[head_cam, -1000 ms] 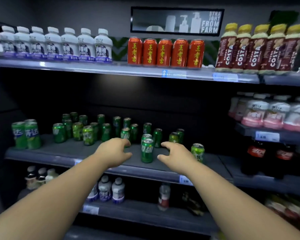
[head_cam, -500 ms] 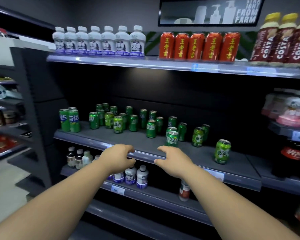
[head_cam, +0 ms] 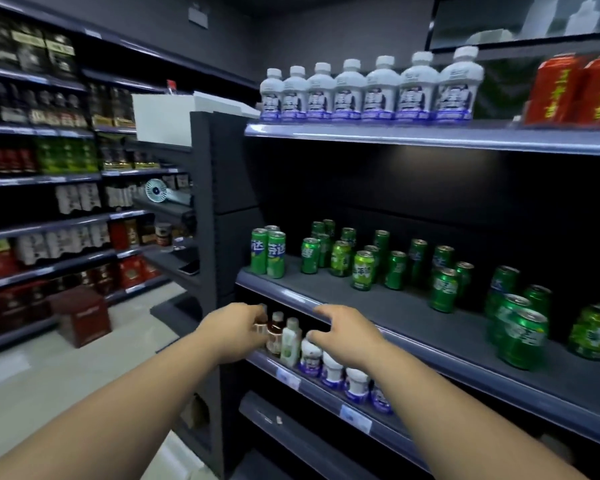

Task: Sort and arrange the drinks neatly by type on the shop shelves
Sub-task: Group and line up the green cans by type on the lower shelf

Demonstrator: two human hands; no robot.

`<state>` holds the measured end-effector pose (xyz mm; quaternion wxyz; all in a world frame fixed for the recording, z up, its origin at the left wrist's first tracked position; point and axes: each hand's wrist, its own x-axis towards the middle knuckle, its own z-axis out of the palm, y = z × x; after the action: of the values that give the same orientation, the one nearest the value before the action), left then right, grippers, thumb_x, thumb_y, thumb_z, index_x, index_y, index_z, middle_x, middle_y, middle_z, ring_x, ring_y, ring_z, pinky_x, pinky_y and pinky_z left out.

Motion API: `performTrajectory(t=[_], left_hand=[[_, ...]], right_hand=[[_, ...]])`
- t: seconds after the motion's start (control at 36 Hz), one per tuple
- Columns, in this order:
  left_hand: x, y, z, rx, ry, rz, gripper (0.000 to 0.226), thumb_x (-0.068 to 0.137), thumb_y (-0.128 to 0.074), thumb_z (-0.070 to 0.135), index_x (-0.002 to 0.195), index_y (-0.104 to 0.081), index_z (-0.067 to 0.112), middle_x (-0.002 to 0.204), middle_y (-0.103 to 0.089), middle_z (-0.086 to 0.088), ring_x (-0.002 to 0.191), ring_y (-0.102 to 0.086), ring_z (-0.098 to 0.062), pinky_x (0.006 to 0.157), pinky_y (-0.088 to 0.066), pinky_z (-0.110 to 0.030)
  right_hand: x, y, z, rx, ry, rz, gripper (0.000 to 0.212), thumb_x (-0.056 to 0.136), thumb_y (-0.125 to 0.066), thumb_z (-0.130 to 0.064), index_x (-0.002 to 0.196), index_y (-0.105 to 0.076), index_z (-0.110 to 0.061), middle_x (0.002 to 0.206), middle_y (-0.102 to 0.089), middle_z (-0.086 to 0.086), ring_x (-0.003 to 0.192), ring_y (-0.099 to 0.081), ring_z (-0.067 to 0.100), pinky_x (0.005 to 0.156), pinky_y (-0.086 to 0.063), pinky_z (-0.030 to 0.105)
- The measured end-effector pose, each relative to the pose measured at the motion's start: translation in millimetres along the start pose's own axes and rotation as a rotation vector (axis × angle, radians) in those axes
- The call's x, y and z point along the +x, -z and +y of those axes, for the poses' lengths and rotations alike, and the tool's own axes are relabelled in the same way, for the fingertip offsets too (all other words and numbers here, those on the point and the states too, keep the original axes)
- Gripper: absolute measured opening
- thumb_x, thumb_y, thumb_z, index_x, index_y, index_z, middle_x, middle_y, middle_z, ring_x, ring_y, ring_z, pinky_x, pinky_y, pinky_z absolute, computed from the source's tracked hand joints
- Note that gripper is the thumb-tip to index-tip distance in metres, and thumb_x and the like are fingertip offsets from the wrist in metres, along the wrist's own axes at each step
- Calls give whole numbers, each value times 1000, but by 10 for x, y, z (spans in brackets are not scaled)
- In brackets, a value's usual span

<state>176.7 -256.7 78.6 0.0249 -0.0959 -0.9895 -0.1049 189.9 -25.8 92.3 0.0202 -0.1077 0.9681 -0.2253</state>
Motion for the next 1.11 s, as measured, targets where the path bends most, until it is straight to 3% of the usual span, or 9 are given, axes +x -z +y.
performTrajectory(t=[0.14,0.28,0.42,0.56,0.69,0.81,1.11], left_hand=[[363,66,-674,1,7,17,50,85,-58,52,131,-57,33,124,-64,8,111,-62,-15,89,-53,-35],[796,29,-998,-12,-31,16,47,85,-60,53,129,-58,34,123,-65,10,110,-62,-13,88,-53,-33],[1264,-63,-950,-46,-133,1,38,86,-59,49,121,-62,33,119,-65,12,106,-62,-12,88,-54,-36],[1800,-91,-755,-75,-237,-3,44,88,-60,48,129,-59,32,125,-64,10,109,-62,-12,88,-53,-33],[2364,-29,-535,-59,-297,53,44,89,-61,45,130,-59,30,126,-64,7,111,-61,-15,91,-52,-35],[2815,94,-483,-5,-308,105,42,90,-61,48,129,-58,33,124,-64,9,109,-60,-15,88,-52,-35],[3770,390,-770,-45,-231,223,42,89,-61,46,128,-61,30,126,-62,8,115,-59,-15,90,-50,-34]], right_hand=[[552,-217,-345,61,-16,2,58,96,-58,-48,149,-45,-28,152,-48,-3,128,-57,23,103,-50,44],[944,-383,-363,58,-67,41,61,94,-59,-51,150,-45,-30,155,-45,-4,133,-51,21,104,-47,40],[1268,-342,-140,23,-128,40,59,94,-58,-51,148,-46,-31,154,-45,-3,127,-54,22,96,-49,36],[1584,-151,190,1,-184,63,63,97,-58,-51,153,-40,-29,160,-38,-2,138,-46,22,105,-44,36],[2005,40,510,31,-244,108,60,96,-61,-51,150,-43,-31,154,-45,-1,121,-60,23,97,-52,39],[2539,242,677,59,-217,160,60,94,-65,-49,148,-48,-27,151,-51,-2,122,-60,24,96,-50,34],[4022,557,677,48,-122,168,63,91,-65,-52,146,-50,-26,145,-55,0,122,-59,24,98,-52,39]])
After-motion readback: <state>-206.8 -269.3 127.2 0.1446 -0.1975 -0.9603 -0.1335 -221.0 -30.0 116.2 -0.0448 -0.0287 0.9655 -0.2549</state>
